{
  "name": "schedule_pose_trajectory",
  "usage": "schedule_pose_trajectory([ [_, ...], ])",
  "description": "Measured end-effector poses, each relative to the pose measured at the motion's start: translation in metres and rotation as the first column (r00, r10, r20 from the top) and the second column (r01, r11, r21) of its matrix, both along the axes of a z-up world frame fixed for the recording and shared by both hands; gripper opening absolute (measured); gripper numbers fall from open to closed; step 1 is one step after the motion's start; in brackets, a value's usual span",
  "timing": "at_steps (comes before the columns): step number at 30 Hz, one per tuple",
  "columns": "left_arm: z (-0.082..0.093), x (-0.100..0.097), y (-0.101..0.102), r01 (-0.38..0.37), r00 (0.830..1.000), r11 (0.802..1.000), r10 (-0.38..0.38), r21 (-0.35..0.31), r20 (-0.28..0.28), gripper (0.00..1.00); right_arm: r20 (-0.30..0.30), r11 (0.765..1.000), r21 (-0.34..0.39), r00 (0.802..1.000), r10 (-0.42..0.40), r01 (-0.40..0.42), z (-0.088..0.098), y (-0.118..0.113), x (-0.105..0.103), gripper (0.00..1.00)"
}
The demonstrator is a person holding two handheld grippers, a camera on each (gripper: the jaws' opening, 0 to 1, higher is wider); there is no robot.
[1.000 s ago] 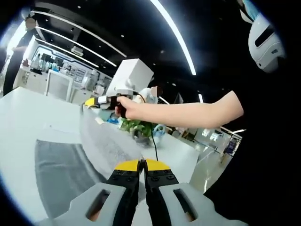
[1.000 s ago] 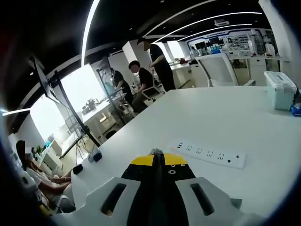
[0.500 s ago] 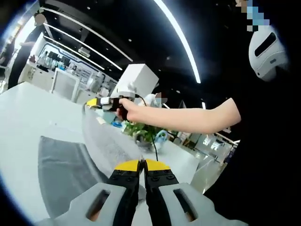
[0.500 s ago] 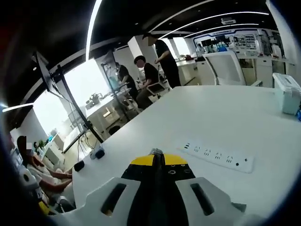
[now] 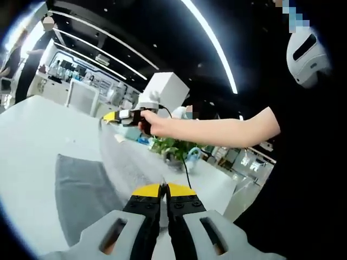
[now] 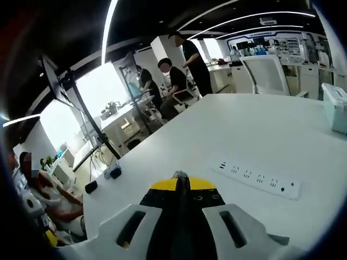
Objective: Fold the towel on the table until its edges align and the towel forms a compact rectangular stack.
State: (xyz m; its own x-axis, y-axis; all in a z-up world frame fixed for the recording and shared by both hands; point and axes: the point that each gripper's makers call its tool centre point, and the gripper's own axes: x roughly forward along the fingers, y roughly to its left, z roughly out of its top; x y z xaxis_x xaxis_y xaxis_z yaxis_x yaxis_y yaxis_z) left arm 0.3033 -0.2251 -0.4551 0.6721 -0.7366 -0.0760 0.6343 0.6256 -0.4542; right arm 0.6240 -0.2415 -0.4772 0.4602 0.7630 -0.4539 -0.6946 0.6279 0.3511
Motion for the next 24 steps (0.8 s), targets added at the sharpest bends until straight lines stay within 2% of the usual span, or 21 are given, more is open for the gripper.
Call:
schedule_pose_trajectory([
  [8,-0.016,-0.002,0.006,-0.013,1.0,0.999,0.014,0.049,-0.02,0.03,-0.029,0.999,-0.037,0.999,0.028,-0.029,-0.019,0.013,0.0,0.02],
  [24,-0.035,-0.001,0.028,-0.063,0.995,0.998,0.063,0.012,-0.078,0.03,-0.062,0.995,-0.082,0.997,0.047,-0.052,-0.042,0.028,-0.003,0.02],
])
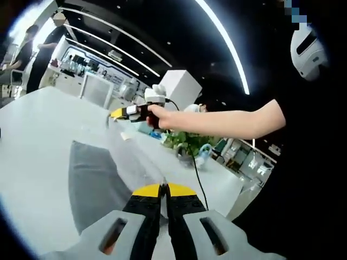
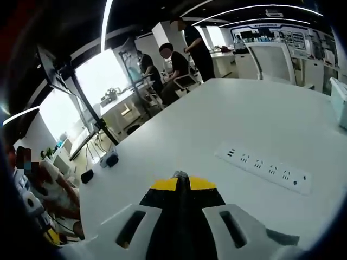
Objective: Fold the towel on the table until its edges align and the towel forms a compact rectangular stack.
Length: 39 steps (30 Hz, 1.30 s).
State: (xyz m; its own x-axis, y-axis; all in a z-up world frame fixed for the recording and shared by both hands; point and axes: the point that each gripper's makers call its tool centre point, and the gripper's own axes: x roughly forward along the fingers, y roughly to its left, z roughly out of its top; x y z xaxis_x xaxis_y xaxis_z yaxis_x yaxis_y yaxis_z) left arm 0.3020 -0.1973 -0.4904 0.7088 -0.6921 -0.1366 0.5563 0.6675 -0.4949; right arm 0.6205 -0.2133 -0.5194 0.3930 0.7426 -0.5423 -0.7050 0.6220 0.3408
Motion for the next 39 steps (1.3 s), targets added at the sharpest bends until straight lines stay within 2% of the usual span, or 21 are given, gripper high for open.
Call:
schedule_pose_trajectory([
  [16,-0.017,0.001,0.007,0.003,1.0,0.997,-0.002,0.072,-0.027,0.03,-0.038,0.999,-0.032,0.999,0.013,-0.014,-0.021,0.016,0.0,0.02],
  [25,-0.025,0.001,0.016,-0.015,0.998,0.997,0.019,0.07,-0.053,0.03,-0.066,0.999,-0.035,0.998,0.018,-0.02,-0.03,0.021,-0.001,0.02],
  [30,-0.029,0.001,0.02,-0.023,0.997,0.997,0.028,0.068,-0.069,0.03,-0.107,1.0,-0.014,0.994,0.009,-0.01,-0.036,0.029,0.0,0.02],
  [39,-0.044,0.0,0.029,-0.04,0.993,0.996,0.048,0.074,-0.109,0.03,-0.126,0.999,-0.036,0.992,0.027,-0.031,-0.048,0.037,-0.003,0.02],
])
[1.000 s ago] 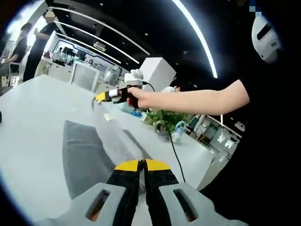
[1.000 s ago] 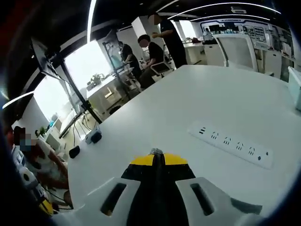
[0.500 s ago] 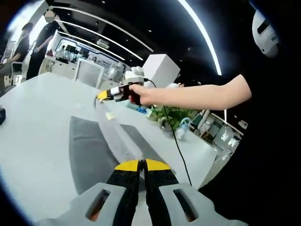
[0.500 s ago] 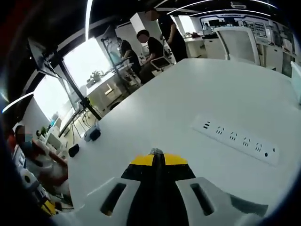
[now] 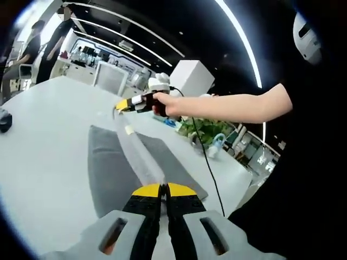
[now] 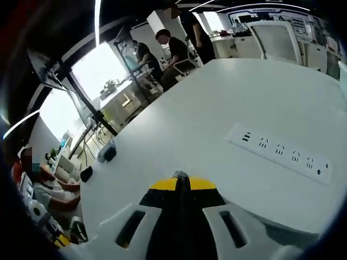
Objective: Fold the towel on the table until its edges align and the towel forms a compact rectangular stack.
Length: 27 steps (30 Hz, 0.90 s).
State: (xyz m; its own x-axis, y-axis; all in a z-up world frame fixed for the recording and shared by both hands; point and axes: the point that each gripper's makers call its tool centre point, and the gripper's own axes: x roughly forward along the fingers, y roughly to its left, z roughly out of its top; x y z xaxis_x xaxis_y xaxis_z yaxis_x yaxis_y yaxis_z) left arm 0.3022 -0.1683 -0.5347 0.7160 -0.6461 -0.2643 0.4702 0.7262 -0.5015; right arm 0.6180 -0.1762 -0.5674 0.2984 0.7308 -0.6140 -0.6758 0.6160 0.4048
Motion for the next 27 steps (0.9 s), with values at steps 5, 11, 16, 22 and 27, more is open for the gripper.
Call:
schedule_pose_trajectory([
  [5,-0.01,0.001,0.004,-0.011,1.0,1.0,0.011,0.005,-0.025,0.03,-0.013,1.0,-0.014,1.0,0.005,-0.005,-0.007,0.002,0.0,0.02],
  [11,-0.019,0.0,0.007,-0.016,0.999,1.0,0.017,0.021,-0.048,0.03,-0.03,1.0,-0.028,1.0,0.008,-0.009,-0.017,0.005,0.002,0.02],
  [16,-0.033,-0.001,0.009,-0.004,0.997,0.997,0.009,0.071,-0.07,0.03,-0.046,0.999,-0.032,0.999,0.016,-0.017,-0.026,0.009,0.0,0.02],
  [22,-0.042,0.0,0.014,-0.012,0.996,0.997,0.019,0.079,-0.092,0.03,-0.062,0.999,-0.04,0.998,0.019,-0.022,-0.035,0.013,0.002,0.02],
  [27,-0.056,0.001,0.02,-0.028,0.992,0.996,0.038,0.085,-0.118,0.03,-0.074,0.998,-0.053,0.997,0.024,-0.028,-0.043,0.015,0.003,0.02],
])
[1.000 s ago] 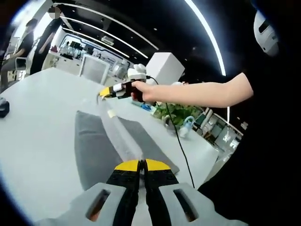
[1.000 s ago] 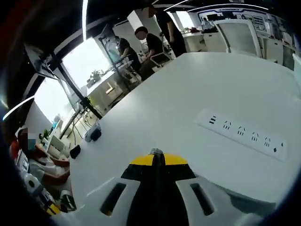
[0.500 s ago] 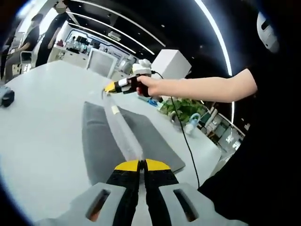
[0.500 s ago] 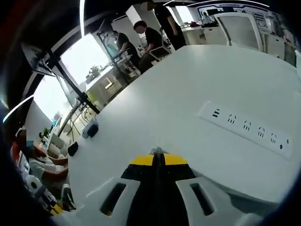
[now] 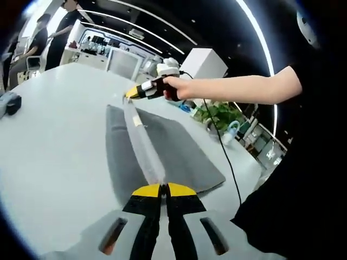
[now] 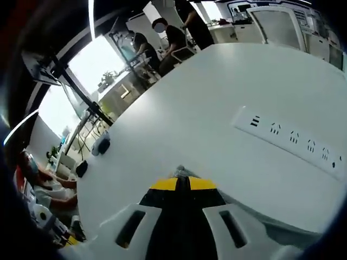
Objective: Fold the towel on the table until its edges align and the towel forms a compact rectangular stack.
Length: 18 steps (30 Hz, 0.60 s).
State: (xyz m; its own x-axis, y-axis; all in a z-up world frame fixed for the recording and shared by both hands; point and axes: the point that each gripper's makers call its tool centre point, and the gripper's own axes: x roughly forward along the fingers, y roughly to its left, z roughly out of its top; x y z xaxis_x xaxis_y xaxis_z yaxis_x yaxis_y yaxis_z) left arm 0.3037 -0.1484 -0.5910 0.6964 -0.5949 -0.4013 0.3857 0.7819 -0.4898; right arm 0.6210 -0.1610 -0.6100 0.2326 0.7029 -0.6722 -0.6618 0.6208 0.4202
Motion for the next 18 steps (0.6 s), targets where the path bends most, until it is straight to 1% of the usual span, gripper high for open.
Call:
schedule_pose_trajectory([
  [4,-0.013,-0.001,0.003,-0.009,1.0,1.0,0.01,0.005,-0.027,0.03,-0.011,1.0,-0.009,1.0,0.006,-0.007,-0.007,0.002,0.0,0.02],
  [9,-0.028,-0.001,0.005,-0.019,0.998,1.0,0.019,0.006,-0.063,0.03,-0.032,1.0,-0.011,0.999,-0.005,0.005,-0.015,0.003,-0.001,0.02],
  [14,-0.038,-0.001,0.008,-0.026,0.996,0.999,0.027,0.02,-0.079,0.03,-0.049,1.0,-0.009,0.999,-0.015,0.015,-0.021,0.006,-0.001,0.02],
  [18,-0.042,-0.001,0.009,-0.025,0.996,0.999,0.027,0.025,-0.083,0.03,-0.054,1.0,-0.008,0.998,-0.019,0.019,-0.024,0.008,-0.002,0.02],
])
